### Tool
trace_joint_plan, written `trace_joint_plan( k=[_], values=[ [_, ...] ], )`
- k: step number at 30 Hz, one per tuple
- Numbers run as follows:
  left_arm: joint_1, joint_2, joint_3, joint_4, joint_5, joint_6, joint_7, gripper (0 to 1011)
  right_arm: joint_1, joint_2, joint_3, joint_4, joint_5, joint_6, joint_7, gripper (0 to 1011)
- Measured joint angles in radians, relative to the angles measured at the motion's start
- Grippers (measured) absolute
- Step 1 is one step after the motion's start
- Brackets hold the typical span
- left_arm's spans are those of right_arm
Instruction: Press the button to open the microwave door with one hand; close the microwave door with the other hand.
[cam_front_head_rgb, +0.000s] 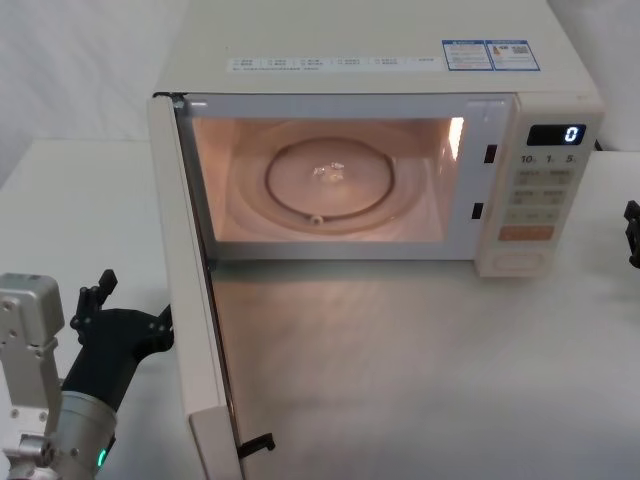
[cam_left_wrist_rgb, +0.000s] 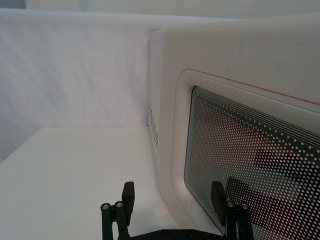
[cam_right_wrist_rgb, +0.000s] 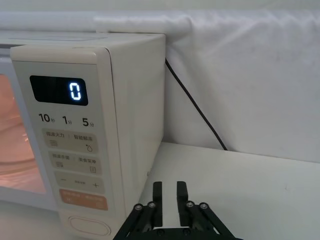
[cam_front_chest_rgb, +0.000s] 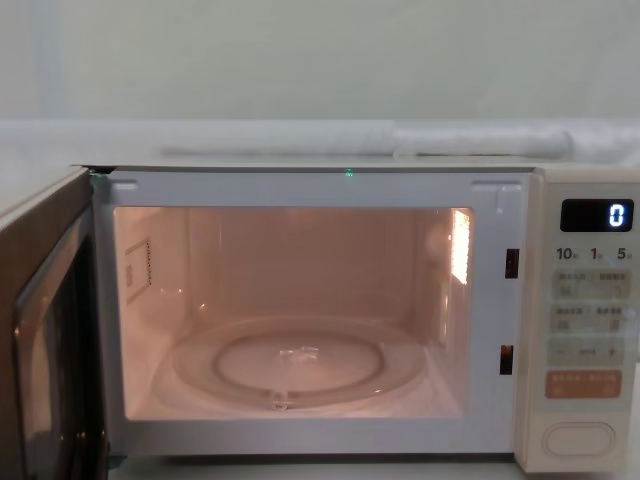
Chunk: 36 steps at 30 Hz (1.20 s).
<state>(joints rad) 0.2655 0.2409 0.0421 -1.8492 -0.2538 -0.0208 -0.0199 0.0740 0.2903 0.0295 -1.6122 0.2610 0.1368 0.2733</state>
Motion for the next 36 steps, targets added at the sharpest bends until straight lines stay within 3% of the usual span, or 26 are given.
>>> trace_joint_plan(
  k=[4, 12, 16, 20, 27, 36],
  values=[
    [0.000, 0.000, 0.000, 0.000, 0.000, 0.000, 0.000, 1001, 0.000, -0.001, 0.000, -0.001, -0.002, 0.000, -0.002, 285],
    [0.000, 0.000, 0.000, 0.000, 0.000, 0.000, 0.000, 1001, -0.001, -0.003, 0.001, -0.002, -0.004, 0.000, -0.006, 585],
    [0.000, 0.000, 0.000, 0.000, 0.000, 0.000, 0.000, 1001, -0.001, -0.003, 0.001, -0.002, -0.005, 0.000, -0.007, 657],
    [0.000, 0.000, 0.000, 0.000, 0.000, 0.000, 0.000, 1001, -0.002, -0.004, 0.001, -0.003, -0.005, 0.000, -0.007, 822],
    [0.000, 0.000, 0.000, 0.000, 0.000, 0.000, 0.000, 1001, -0.002, -0.005, 0.001, -0.003, -0.006, 0.000, -0.008, 1000],
    [0.000, 0.000, 0.000, 0.000, 0.000, 0.000, 0.000, 1001, -0.002, -0.005, 0.001, -0.003, -0.006, 0.000, -0.009, 1002]
  ],
)
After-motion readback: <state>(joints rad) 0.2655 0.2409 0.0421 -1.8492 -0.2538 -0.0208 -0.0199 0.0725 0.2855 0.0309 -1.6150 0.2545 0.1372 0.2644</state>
